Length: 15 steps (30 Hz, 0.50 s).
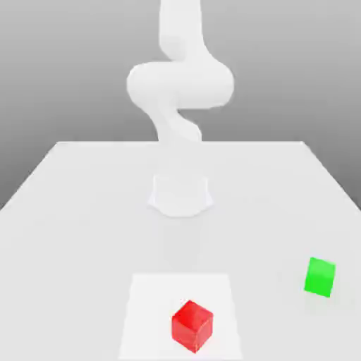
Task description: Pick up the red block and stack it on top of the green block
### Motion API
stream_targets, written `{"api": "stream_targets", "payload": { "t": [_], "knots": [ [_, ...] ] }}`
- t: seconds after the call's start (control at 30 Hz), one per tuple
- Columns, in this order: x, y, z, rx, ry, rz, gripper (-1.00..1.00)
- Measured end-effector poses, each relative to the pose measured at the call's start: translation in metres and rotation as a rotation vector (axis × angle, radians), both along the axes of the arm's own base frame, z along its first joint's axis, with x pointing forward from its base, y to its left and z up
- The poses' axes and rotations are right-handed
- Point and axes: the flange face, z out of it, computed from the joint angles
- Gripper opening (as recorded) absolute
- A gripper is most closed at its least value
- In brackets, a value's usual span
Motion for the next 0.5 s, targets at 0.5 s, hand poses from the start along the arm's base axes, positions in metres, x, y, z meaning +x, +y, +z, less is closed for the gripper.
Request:
{"api": "stream_targets", "payload": {
  "t": [0.5],
  "knots": [
    [0.104,0.002,-0.29,0.119,0.43,-0.361,0.0]
  ]
}}
